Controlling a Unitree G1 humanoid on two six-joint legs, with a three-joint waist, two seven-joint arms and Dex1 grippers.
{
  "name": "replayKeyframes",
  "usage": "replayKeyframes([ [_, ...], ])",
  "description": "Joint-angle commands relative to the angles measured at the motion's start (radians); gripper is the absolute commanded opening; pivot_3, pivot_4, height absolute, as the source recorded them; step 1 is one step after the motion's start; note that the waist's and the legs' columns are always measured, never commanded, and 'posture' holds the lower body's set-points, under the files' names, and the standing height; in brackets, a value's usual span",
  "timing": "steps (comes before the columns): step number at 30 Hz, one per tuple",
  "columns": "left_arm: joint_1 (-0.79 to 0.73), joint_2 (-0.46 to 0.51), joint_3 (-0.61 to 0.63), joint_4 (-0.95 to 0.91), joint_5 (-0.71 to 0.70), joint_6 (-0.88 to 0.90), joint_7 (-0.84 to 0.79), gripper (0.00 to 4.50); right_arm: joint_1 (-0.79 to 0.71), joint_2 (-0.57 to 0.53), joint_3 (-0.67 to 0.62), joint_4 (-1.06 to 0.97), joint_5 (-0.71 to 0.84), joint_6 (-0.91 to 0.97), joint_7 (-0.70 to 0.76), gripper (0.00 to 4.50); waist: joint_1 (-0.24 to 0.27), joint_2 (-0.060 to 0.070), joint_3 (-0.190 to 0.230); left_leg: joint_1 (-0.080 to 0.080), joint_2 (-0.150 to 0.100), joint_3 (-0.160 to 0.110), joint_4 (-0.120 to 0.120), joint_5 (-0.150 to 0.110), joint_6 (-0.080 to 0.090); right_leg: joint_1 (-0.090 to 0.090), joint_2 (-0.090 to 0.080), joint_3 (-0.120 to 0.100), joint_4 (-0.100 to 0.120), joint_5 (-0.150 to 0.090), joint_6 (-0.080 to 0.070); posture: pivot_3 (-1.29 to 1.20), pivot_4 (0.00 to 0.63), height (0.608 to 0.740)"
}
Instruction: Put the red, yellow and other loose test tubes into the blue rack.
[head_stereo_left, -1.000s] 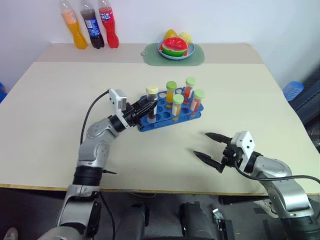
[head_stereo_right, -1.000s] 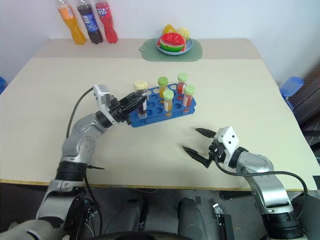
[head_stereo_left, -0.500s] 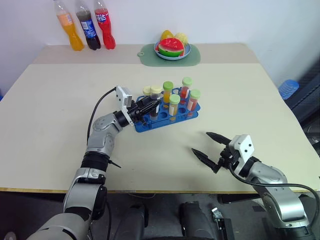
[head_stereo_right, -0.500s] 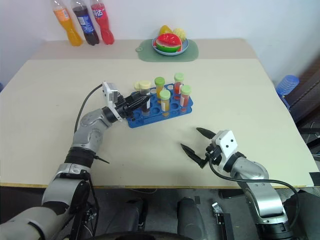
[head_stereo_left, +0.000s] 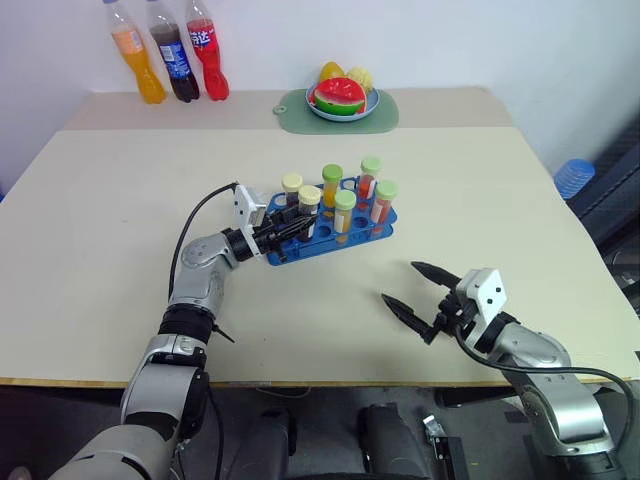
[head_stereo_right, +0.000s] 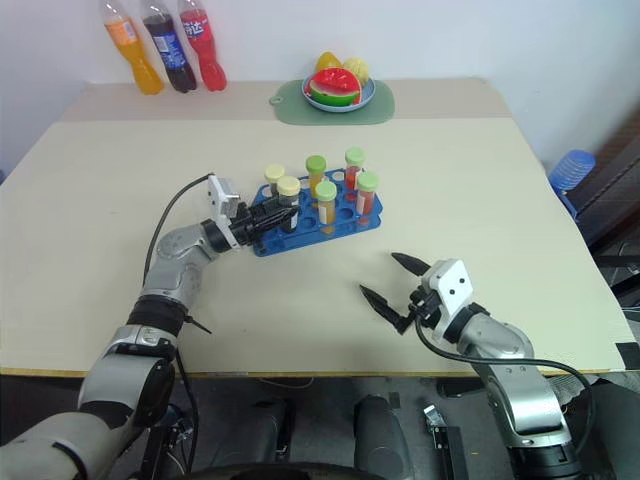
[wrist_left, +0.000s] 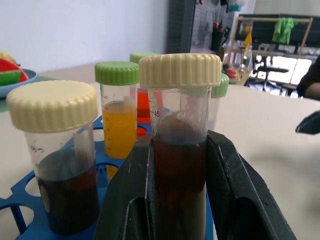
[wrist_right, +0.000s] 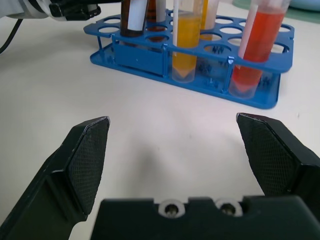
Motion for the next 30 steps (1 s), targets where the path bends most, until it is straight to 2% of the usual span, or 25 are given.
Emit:
replayKeyframes([
  [1, 0.028, 0.008, -0.003, -0.02, 0.009, 0.02, -0.015, 0.78, -0.007, 0.002, -0.008, -0.012, 0.004, -0.025, 0.007, 4.5, 0.0, 0.0, 0.0, 0.0, 0.0, 0.0, 0.0, 0.0, 0.0, 0.0, 0.0, 0.0, 0.0, 0.0, 0.0, 0.0, 0.15, 0.74],
  [3, 0.041, 0.005, 0.004, -0.055, -0.007, 0.035, -0.015, 1.8, -0.003, -0.003, -0.01, -0.009, 0.002, -0.026, 0.011, 4.5, 0.0, 0.0, 0.0, 0.0, 0.0, 0.0, 0.0, 0.0, 0.0, 0.0, 0.0, 0.0, 0.0, 0.0, 0.0, 0.0, 0.15, 0.74],
  [4, 0.046, 0.005, 0.008, -0.069, -0.006, 0.035, -0.004, 2.15, -0.002, -0.005, -0.011, -0.008, 0.002, -0.026, 0.013, 4.5, 0.0, 0.0, 0.0, 0.0, 0.0, 0.0, 0.0, 0.0, 0.0, 0.0, 0.0, 0.0, 0.0, 0.0, 0.0, 0.0, 0.15, 0.74],
  [8, 0.083, 0.011, 0.012, -0.154, 0.014, 0.071, 0.074, 4.2, 0.004, -0.015, -0.019, -0.006, 0.006, -0.023, 0.025, 4.5, 0.006, 0.0, 0.0, 0.0, 0.0, -0.001, 0.0, 0.0, 0.0, 0.0, 0.0, 0.0, 0.0, 0.0, 0.0, 0.0, 0.15, 0.74],
  [9, 0.103, 0.022, 0.002, -0.192, 0.022, 0.092, 0.083, 4.45, 0.001, -0.018, -0.023, -0.003, 0.008, -0.021, 0.028, 4.5, 0.006, 0.0, 0.0, 0.0, 0.0, -0.001, 0.0, 0.0, 0.0, 0.0, 0.0, 0.0, 0.0, 0.0, 0.0, 0.0, 0.15, 0.74],
  [19, 0.431, 0.131, 0.085, -0.568, -0.004, 0.084, 0.158, 4.45, -0.003, -0.056, -0.099, 0.085, -0.011, -0.06, 0.026, 4.5, 0.006, 0.001, 0.0, 0.0, 0.0, -0.004, 0.0, 0.0, 0.0, 0.0, 0.0, 0.0, 0.0, 0.0, 0.0, 0.0, 0.15, 0.74],
  [21, 0.494, 0.163, 0.115, -0.608, -0.004, 0.07, 0.172, 4.45, 0.003, -0.067, -0.115, 0.103, -0.017, -0.074, 0.028, 4.5, 0.007, 0.001, 0.0, 0.0, 0.0, -0.004, 0.0, 0.0, 0.0, 0.0, 0.0, 0.0, 0.0, 0.0, 0.0, 0.0, 0.15, 0.74],
  [24, 0.575, 0.206, 0.15, -0.672, -0.053, 0.141, 0.171, 4.45, 0.008, -0.077, -0.146, 0.124, -0.012, -0.085, 0.027, 4.5, 0.007, 0.001, 0.0, 0.0, 0.001, -0.004, 0.0, 0.0, 0.0, 0.0, 0.0, 0.0, -0.001, 0.0, 0.0, 0.0, 0.15, 0.74],
  [30, 0.667, 0.237, 0.163, -0.756, -0.068, 0.196, 0.194, 4.45, 0.005, -0.092, -0.172, 0.155, -0.007, -0.096, 0.046, 4.5, 0.008, 0.001, 0.0, 0.0, 0.001, -0.003, 0.0, 0.0, 0.0, 0.001, 0.0, 0.0, -0.001, 0.0, 0.0, 0.0, 0.15, 0.74],
])
